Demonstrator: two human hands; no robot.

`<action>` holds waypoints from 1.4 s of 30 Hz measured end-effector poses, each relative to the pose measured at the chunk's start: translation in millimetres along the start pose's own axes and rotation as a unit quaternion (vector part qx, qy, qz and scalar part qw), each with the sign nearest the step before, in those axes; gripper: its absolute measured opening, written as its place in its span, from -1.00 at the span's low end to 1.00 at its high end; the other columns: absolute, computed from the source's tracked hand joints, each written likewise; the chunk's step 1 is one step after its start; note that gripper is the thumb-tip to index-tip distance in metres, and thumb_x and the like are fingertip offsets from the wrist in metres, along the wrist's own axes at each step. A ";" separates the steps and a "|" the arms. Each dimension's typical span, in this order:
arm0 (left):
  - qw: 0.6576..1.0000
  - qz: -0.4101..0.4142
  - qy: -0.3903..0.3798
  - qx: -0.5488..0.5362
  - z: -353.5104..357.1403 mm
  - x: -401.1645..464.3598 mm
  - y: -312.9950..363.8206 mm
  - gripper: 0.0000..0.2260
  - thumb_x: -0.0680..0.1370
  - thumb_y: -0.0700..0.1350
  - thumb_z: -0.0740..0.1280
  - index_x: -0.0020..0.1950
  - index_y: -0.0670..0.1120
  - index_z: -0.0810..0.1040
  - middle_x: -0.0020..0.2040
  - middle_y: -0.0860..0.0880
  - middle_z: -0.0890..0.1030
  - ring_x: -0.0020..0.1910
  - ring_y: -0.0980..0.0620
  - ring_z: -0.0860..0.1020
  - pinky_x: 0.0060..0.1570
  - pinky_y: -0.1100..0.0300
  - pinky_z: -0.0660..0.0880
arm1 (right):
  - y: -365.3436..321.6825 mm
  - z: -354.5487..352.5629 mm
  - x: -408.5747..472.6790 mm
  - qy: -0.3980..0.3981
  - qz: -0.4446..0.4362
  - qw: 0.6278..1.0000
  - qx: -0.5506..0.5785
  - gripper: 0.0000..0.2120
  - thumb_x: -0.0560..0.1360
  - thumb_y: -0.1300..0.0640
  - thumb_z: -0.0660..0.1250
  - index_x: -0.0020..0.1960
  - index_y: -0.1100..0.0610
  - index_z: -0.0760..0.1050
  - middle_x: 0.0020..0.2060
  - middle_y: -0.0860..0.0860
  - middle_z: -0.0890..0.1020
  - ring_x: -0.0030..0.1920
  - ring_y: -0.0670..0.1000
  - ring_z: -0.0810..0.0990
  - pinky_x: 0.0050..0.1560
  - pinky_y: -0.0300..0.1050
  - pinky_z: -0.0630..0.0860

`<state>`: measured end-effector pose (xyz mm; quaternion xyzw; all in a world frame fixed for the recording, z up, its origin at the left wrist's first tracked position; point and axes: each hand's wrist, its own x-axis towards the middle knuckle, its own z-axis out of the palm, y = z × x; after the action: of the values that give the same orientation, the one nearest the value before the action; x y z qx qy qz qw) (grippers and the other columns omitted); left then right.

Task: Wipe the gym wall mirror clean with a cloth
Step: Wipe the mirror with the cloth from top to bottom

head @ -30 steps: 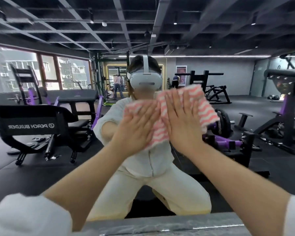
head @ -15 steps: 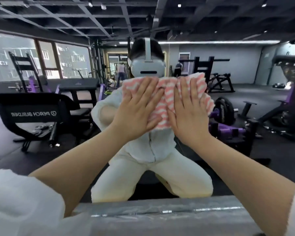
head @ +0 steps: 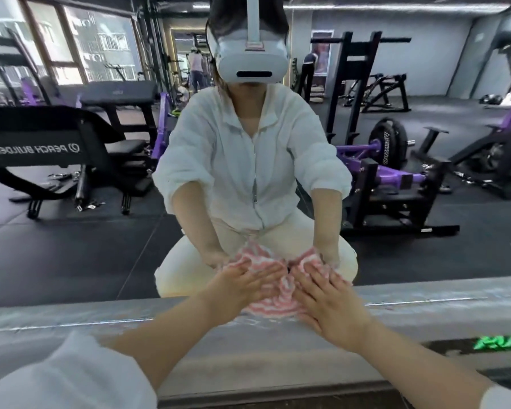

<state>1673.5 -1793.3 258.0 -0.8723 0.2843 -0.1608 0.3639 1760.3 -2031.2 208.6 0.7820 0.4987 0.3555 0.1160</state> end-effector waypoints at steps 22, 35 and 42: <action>0.904 -0.349 0.243 0.050 -130.3 -44.1 -192.2 -0.50 0.56 0.06 0.06 0.49 -0.05 0.21 0.45 -0.32 0.27 0.43 -0.22 0.18 0.29 -0.26 0.23 | 101.1 -192.1 217.8 0.272 0.190 0.943 -0.010 -0.49 0.64 -0.07 -0.05 0.56 0.03 0.04 0.51 0.28 0.11 0.51 0.32 0.03 0.45 0.24 -0.24; 0.945 -0.239 0.221 0.040 -56.5 -60.9 -120.8 -0.58 0.61 0.07 -0.03 0.42 -0.05 0.25 0.42 -0.22 0.21 0.43 -0.20 0.19 0.16 -0.04 0.23 | 44.2 -120.4 181.6 0.259 -0.020 0.964 -0.059 -0.43 0.59 0.06 0.03 0.54 0.24 0.05 0.49 0.14 0.20 0.55 0.17 -0.14 0.44 0.16 -0.01; 0.898 -0.342 0.269 0.072 -136.5 -73.3 -231.4 -0.42 0.57 0.09 0.03 0.52 -0.15 0.06 0.46 -0.33 0.22 0.45 -0.20 0.13 0.35 -0.21 0.20 | 92.6 -233.6 280.1 0.307 0.089 0.946 -0.052 -0.45 0.62 -0.09 -0.02 0.55 0.11 0.11 0.51 0.19 0.21 0.49 0.27 0.14 0.47 0.22 -0.16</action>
<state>1637.0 -1689.9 514.0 -0.8109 0.0430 -0.5235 0.2579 1738.0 -1874.1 549.7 0.6691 0.4191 0.6127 -0.0348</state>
